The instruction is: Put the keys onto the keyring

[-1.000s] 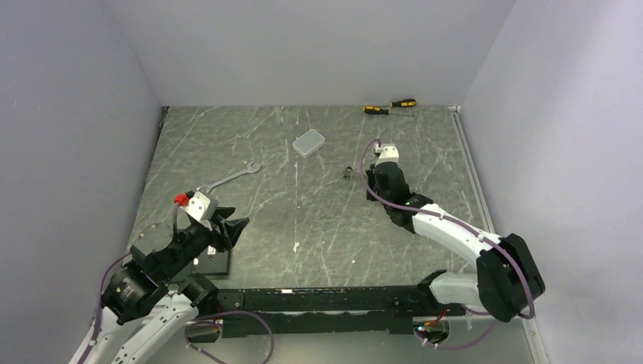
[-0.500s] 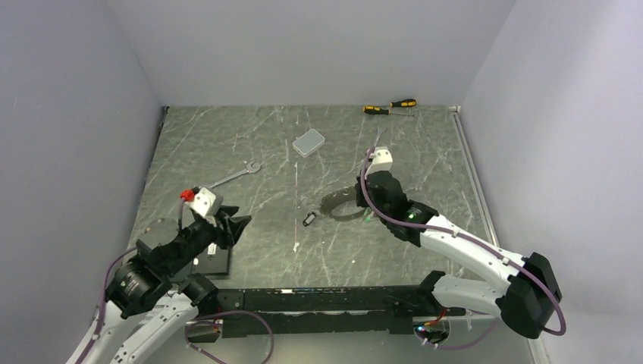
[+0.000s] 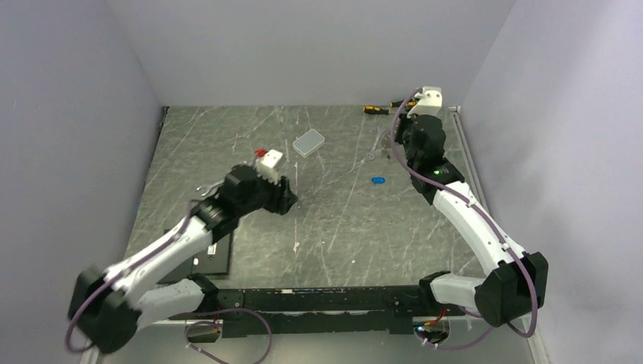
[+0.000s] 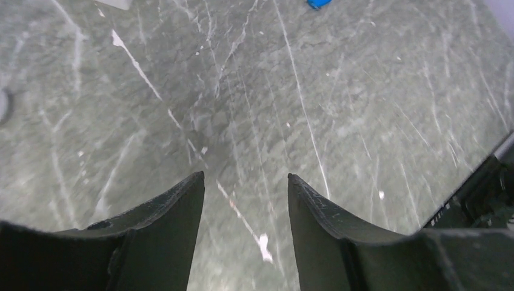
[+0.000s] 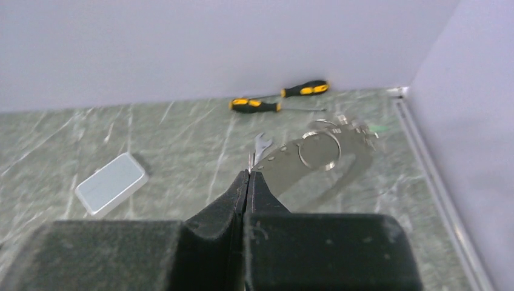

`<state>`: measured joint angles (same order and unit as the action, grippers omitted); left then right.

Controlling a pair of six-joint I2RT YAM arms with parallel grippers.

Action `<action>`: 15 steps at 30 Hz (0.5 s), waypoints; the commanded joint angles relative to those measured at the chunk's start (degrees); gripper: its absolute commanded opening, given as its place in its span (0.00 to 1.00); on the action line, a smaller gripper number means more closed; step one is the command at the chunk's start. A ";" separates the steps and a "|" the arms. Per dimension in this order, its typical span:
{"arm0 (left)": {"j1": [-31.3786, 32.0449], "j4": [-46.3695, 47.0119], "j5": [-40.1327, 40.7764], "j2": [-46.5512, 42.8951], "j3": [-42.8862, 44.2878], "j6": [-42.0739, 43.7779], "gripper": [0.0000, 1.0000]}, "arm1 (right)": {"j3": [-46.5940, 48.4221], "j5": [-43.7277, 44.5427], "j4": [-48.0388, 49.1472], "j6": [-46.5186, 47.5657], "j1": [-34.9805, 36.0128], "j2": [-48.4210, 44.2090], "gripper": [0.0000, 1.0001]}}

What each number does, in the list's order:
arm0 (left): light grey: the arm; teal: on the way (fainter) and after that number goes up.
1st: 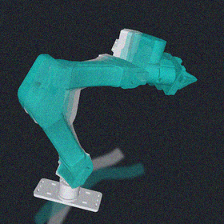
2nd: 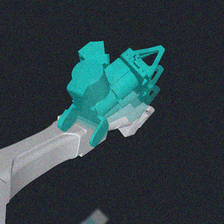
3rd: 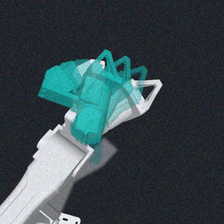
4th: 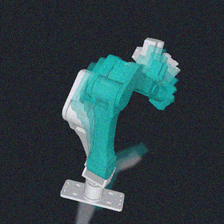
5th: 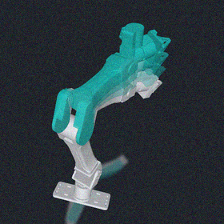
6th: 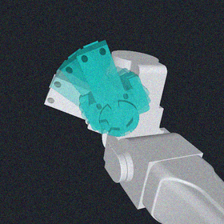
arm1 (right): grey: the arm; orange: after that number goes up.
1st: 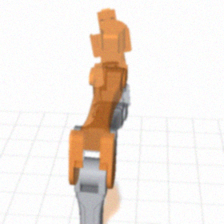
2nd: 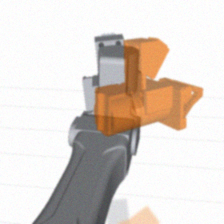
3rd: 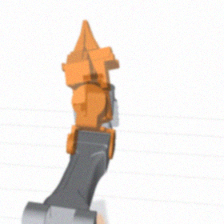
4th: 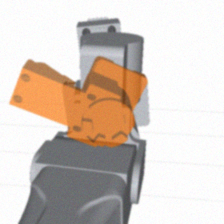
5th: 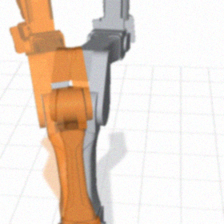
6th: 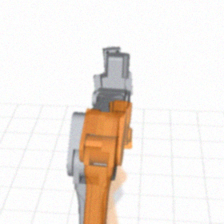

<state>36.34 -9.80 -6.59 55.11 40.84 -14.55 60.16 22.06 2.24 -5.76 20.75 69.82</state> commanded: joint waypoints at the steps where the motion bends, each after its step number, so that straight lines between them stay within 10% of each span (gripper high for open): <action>1: 1.07 12.35 1.82 16.05 9.46 -6.70 0.59 | 3.65 1.09 4.57 4.77 -4.96 -0.95 0.00; 15: 9.16 3.86 11.55 66.60 55.35 -23.55 0.63 | -0.27 7.30 2.62 7.39 -14.47 -8.95 0.00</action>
<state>43.46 -3.27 0.27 114.96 87.46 -31.44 60.23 25.98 2.66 -0.21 8.58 65.36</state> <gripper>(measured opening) 0.633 0.010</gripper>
